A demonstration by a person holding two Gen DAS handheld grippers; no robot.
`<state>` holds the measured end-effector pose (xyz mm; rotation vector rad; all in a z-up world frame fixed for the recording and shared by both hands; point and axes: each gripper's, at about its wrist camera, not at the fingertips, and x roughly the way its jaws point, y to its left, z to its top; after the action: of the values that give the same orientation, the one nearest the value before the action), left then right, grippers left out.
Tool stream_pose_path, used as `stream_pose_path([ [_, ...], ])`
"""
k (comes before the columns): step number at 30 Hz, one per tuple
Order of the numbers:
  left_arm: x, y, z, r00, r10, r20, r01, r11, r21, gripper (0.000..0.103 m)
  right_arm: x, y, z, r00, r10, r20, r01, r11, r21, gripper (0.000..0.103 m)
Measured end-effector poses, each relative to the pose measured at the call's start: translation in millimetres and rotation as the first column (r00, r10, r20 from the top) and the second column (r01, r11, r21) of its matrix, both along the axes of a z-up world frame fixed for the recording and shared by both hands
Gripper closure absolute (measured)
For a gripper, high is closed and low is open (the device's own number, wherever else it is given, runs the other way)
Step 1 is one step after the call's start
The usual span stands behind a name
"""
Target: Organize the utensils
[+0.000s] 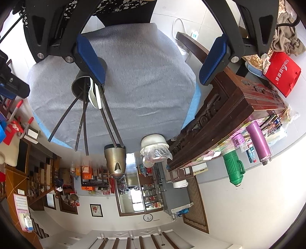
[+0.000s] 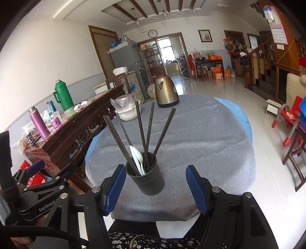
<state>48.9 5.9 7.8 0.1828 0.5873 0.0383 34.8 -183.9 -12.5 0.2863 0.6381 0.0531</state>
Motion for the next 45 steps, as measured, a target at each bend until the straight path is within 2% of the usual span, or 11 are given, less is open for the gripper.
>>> stream_pose_path([
  [15,-3.0,2.7,-5.8,1.000,0.008,-0.013,-0.008,1.000,-0.013,0.004,6.6,5.0,-6.2,0.999,0.002,-0.038,-0.002,1.000,-0.014,0.035],
  [45,-3.8,9.1,-9.4,0.999,0.026,-0.029,-0.027,0.999,-0.018,0.004,1.0,13.7,-1.3,1.000,0.008,0.000,-0.008,0.998,-0.068,0.035],
])
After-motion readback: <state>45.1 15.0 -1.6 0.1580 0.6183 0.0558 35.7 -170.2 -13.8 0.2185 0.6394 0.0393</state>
